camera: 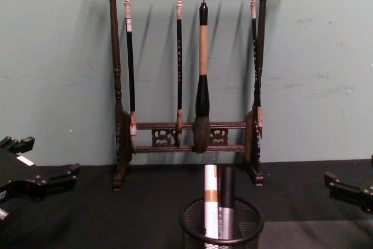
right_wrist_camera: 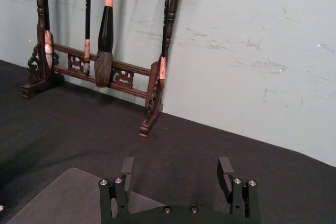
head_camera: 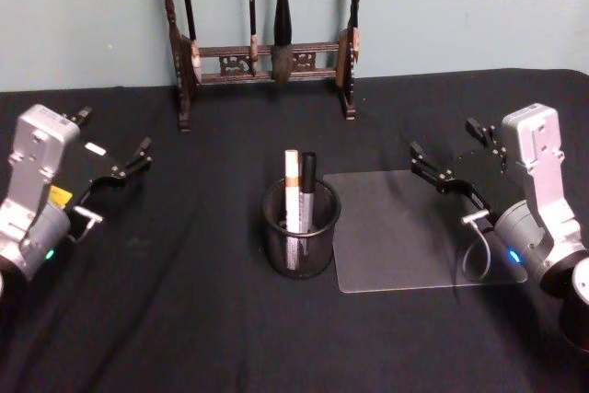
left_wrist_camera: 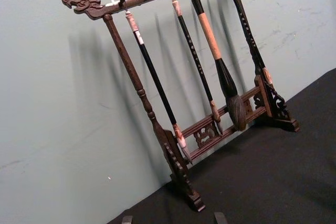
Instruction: Pick up the water-based marker from the table and place it into the pen holder.
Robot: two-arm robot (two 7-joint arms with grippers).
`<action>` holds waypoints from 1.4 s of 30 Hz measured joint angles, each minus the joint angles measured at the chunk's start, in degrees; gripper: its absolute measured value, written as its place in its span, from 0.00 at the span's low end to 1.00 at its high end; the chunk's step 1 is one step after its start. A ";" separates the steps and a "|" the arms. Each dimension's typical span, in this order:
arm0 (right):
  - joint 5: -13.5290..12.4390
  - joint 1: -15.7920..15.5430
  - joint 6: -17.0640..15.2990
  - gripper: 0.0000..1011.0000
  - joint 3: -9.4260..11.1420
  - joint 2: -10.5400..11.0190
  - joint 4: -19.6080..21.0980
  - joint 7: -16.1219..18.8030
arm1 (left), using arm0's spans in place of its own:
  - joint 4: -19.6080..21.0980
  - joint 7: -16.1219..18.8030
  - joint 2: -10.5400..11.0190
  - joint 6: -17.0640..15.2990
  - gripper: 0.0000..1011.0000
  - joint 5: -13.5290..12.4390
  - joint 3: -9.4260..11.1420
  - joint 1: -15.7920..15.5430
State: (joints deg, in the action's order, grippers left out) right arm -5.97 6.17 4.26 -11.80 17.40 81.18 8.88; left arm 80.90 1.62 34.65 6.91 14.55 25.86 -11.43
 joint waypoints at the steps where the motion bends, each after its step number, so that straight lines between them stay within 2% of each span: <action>1: 0.00 0.00 0.00 0.99 0.00 0.00 0.00 0.00 | 0.00 0.00 0.00 0.00 0.99 0.00 0.00 0.00; 42: 0.00 0.00 0.00 0.99 0.00 0.00 -0.01 0.00 | 0.00 0.00 0.00 0.00 0.99 0.00 0.00 0.00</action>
State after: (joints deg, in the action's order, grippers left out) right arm -5.97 6.17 4.26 -11.80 17.40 81.17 8.88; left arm 80.90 1.62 34.64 6.91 14.55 25.86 -11.43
